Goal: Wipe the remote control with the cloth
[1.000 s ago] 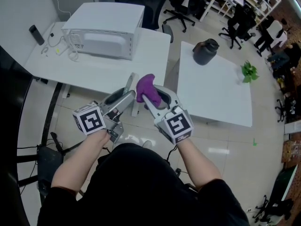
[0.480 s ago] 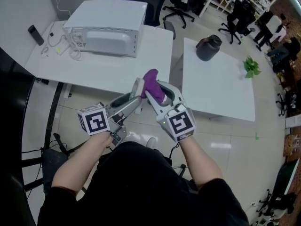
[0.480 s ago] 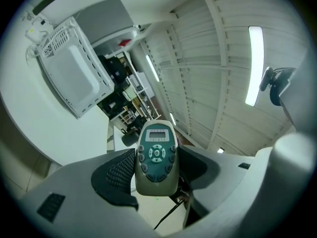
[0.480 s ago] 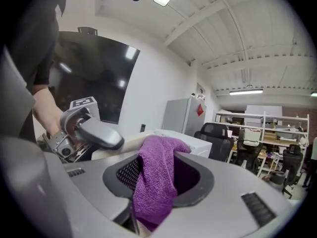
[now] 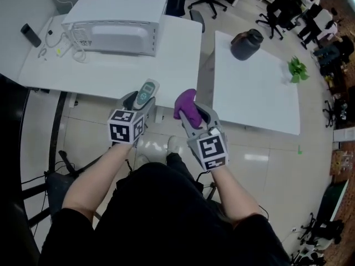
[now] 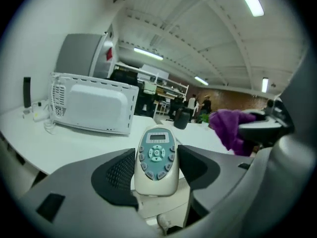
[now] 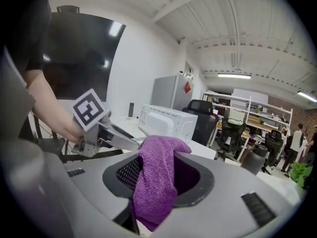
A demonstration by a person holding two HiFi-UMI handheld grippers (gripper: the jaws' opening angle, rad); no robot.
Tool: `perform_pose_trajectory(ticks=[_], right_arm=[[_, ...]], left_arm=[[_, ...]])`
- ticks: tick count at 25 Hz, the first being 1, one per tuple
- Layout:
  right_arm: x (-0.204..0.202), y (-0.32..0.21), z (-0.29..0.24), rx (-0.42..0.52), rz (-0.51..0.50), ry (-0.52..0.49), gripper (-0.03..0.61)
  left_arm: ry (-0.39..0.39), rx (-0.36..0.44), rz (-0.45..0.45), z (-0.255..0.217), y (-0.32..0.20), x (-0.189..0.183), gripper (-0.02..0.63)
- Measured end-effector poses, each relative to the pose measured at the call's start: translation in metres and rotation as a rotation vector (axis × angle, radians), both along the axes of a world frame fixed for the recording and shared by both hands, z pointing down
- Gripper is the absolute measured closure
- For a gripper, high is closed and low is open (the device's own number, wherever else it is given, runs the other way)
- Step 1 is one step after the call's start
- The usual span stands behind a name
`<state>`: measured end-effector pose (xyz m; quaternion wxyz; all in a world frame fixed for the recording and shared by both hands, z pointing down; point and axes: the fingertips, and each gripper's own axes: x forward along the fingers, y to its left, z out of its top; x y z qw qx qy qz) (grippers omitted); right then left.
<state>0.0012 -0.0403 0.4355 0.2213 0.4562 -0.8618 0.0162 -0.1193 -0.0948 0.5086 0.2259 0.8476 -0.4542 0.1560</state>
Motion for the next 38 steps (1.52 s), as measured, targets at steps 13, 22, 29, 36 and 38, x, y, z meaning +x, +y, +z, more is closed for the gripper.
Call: perform_pose_trajectory(ticks=[13, 22, 29, 36, 38], right_arm=[[0.042, -0.052, 0.08, -0.204, -0.104, 0.067, 0.414], [0.047, -0.095, 0.136, -0.304, -0.146, 0.085, 0.4], [0.037, -0.122, 0.208, -0.414, -0.135, 0.162, 0.377], [0.035, -0.127, 0.223, -0.474, -0.127, 0.183, 0.31], [0.036, -0.124, 0.198, -0.439, -0.11, 0.16, 0.308]], left_arm=[[-0.264, -0.194, -0.155, 0.153, -0.097, 0.022, 0.351], [-0.298, -0.181, -0.141, 0.163, -0.104, 0.033, 0.339], [-0.283, -0.179, -0.145, 0.142, -0.084, 0.025, 0.298], [-0.232, -0.113, -0.143, 0.1, -0.05, 0.01, 0.298], [-0.226, -0.089, -0.135, 0.091, -0.039, -0.001, 0.298]])
